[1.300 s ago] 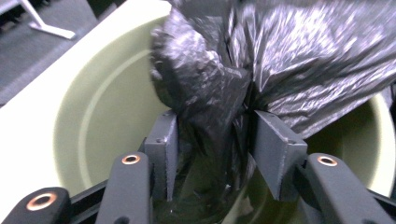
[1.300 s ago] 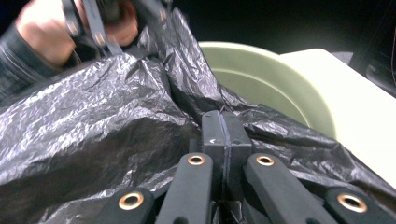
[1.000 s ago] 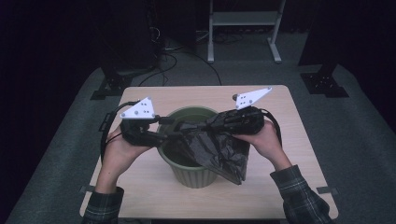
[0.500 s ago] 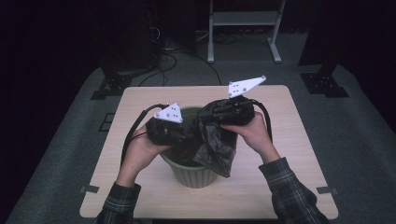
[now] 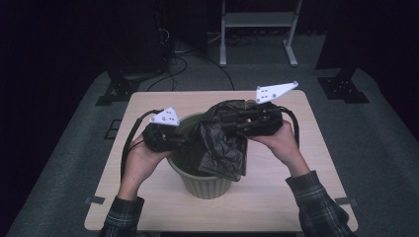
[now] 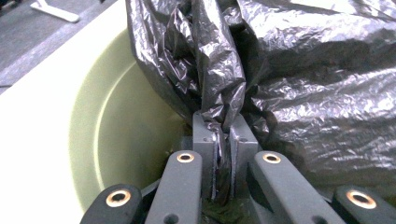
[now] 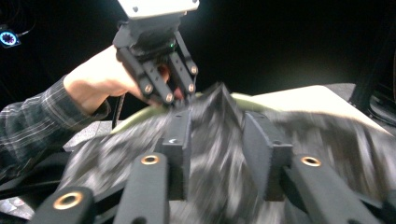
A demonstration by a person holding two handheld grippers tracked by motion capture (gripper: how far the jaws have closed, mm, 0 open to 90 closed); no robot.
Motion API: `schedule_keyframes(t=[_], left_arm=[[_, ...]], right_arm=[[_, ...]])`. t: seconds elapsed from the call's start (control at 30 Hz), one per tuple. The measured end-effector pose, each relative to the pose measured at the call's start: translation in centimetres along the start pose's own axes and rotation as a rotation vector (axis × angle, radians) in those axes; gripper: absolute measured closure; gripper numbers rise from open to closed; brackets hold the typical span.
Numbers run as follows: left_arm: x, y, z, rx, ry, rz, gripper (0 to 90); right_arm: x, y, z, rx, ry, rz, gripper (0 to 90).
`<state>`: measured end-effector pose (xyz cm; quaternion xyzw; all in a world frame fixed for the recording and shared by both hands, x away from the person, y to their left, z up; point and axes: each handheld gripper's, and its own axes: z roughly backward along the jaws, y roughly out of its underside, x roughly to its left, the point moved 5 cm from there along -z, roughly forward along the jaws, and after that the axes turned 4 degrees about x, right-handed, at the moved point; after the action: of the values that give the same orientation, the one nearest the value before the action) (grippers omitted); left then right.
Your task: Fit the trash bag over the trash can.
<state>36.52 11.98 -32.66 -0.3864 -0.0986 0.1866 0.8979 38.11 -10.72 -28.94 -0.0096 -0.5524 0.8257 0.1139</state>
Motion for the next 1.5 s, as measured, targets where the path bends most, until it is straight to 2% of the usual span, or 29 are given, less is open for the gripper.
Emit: schedule_keyframes(t=[0.2,0.3,0.37,0.43,0.47,0.53,0.6,0.63,0.73,0.83,0.87,0.9,0.97,1.03,1.13,1.23,1.33,1.5], left_arm=[[0.1,0.2,0.2,-0.004,-0.006,0.000,84.3],[0.0,0.2,0.1,0.003,-0.008,-0.004,84.3],[0.0,0.1,0.1,0.006,-0.012,-0.004,84.3],[-0.1,0.0,0.0,0.011,-0.014,-0.008,84.3],[-0.1,0.0,-0.1,0.014,-0.021,-0.009,84.3],[-0.1,-0.1,-0.2,0.018,-0.023,-0.015,84.3],[-0.3,-0.2,-0.3,0.017,-0.021,-0.016,84.3],[-0.3,-0.2,-0.3,0.021,-0.023,-0.018,84.3],[-0.4,-0.3,-0.4,0.028,-0.026,-0.024,84.3],[-0.4,-0.3,-0.4,0.030,-0.030,-0.023,84.3],[-0.3,-0.2,-0.5,0.029,-0.035,-0.021,84.3],[-0.3,-0.2,-0.5,0.025,-0.032,-0.018,84.3],[-0.2,-0.1,-0.4,0.024,-0.029,-0.018,84.2],[-0.2,-0.1,-0.4,0.019,-0.029,-0.017,84.3],[-0.2,-0.1,-0.4,0.017,-0.031,-0.015,84.3],[-0.2,-0.1,-0.4,0.018,-0.029,-0.014,84.2],[-0.2,-0.1,-0.5,0.018,-0.027,-0.013,84.3],[-0.2,-0.1,-0.4,0.019,-0.024,-0.012,84.2]], right_arm=[[0.1,2.6,2.2,0.019,0.039,-0.024,53.8],[0.0,3.7,2.5,0.014,0.035,-0.047,47.1],[-0.1,4.1,2.3,0.005,0.015,-0.065,42.6],[-0.1,4.1,2.0,-0.003,0.011,-0.070,42.3],[-0.1,4.2,1.7,0.000,0.009,-0.073,43.7],[0.0,4.3,1.2,0.022,-0.006,-0.068,66.8],[0.1,4.5,0.8,0.037,0.001,-0.057,85.5],[0.2,4.7,0.6,0.050,0.002,-0.050,90.0],[0.1,4.7,0.3,0.046,-0.004,-0.060,90.0],[0.2,4.3,0.8,0.010,0.006,-0.050,90.0],[0.2,4.1,1.2,-0.008,0.015,-0.039,87.1],[0.2,4.0,1.6,-0.031,0.029,-0.040,74.0],[0.0,4.0,2.5,-0.041,0.033,-0.059,67.3],[-0.2,4.4,3.3,-0.022,0.069,-0.060,63.8],[-0.3,5.2,4.1,0.001,0.075,-0.079,60.7],[0.0,6.1,4.5,0.029,0.100,-0.055,56.6],[0.3,6.9,4.4,0.059,0.125,-0.044,53.6],[0.7,7.5,3.7,0.072,0.123,-0.033,51.1]])
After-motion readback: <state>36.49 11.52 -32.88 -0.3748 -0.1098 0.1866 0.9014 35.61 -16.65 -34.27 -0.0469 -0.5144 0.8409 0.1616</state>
